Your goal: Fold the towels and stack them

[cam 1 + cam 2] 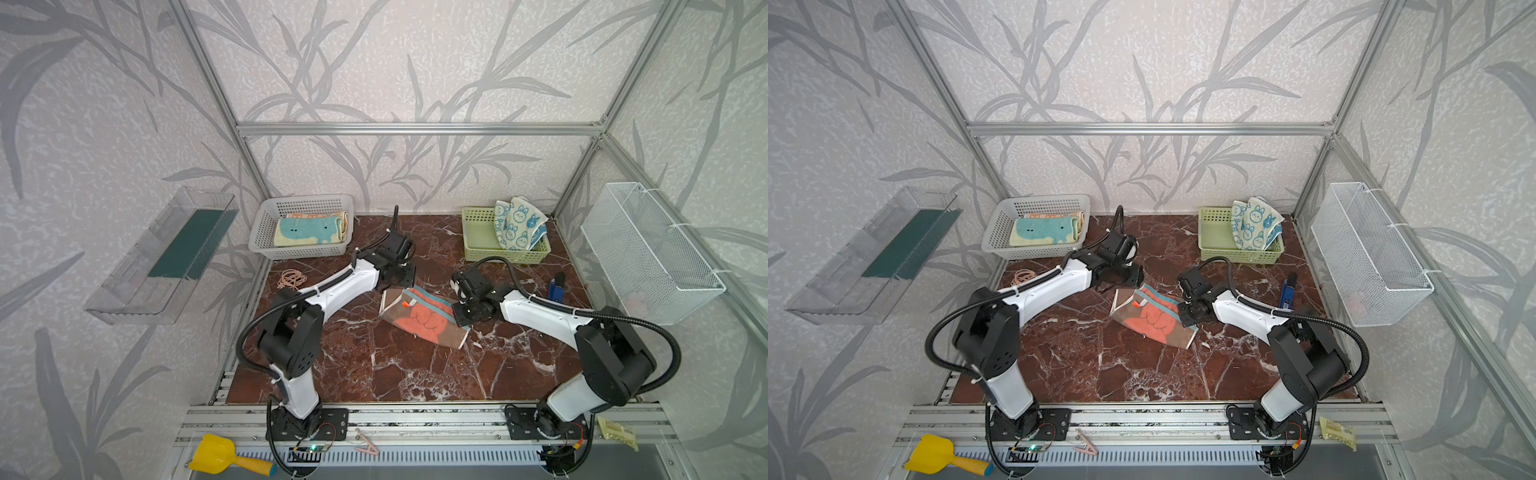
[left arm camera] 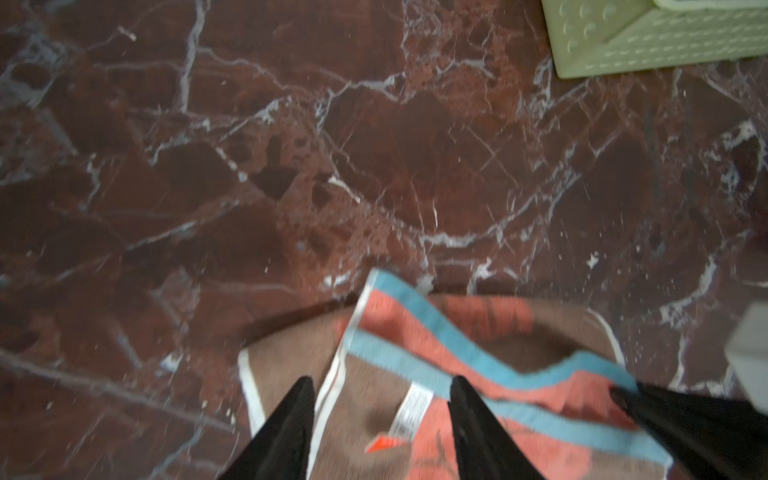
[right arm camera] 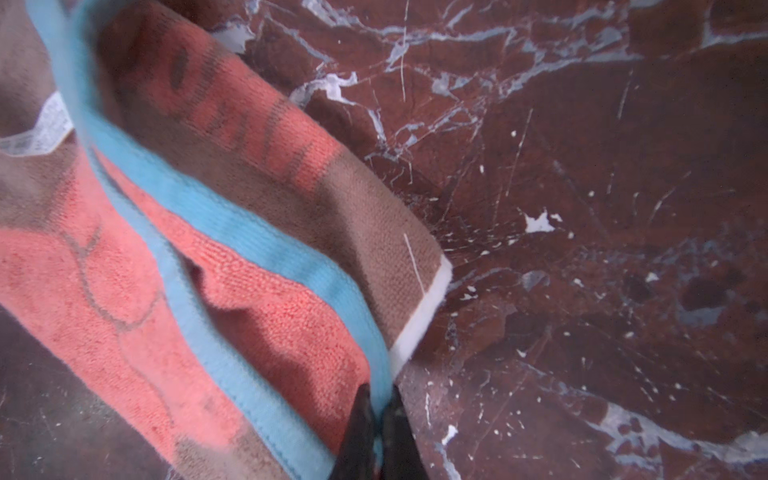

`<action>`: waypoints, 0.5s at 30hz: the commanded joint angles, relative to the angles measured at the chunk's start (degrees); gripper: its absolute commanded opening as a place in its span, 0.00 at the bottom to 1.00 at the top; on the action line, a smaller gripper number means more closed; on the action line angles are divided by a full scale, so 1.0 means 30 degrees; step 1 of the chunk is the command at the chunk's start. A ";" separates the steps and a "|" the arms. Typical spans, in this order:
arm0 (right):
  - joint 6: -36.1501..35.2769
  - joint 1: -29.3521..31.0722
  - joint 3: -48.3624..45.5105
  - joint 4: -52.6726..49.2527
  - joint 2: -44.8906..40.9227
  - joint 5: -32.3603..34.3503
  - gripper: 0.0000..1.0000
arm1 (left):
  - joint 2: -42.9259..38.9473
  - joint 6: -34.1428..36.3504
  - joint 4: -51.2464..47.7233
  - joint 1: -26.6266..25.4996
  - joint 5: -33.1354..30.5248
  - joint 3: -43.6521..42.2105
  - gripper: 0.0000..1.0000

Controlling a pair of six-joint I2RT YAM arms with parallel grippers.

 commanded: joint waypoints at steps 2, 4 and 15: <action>-0.0262 0.0101 -0.0296 -0.0269 -0.0021 0.0484 0.00 | 0.2702 -0.0099 -0.2540 0.0173 -0.0044 0.2340 0.55; -0.0273 0.0101 -0.0300 -0.0292 0.0047 0.0547 0.00 | 0.3630 -0.0144 -0.2660 0.0167 -0.0002 0.3076 0.57; -0.0409 0.0101 -0.0015 -0.0089 0.0899 0.0493 0.00 | 0.6024 0.0067 -0.2969 0.0205 0.2368 0.4544 0.61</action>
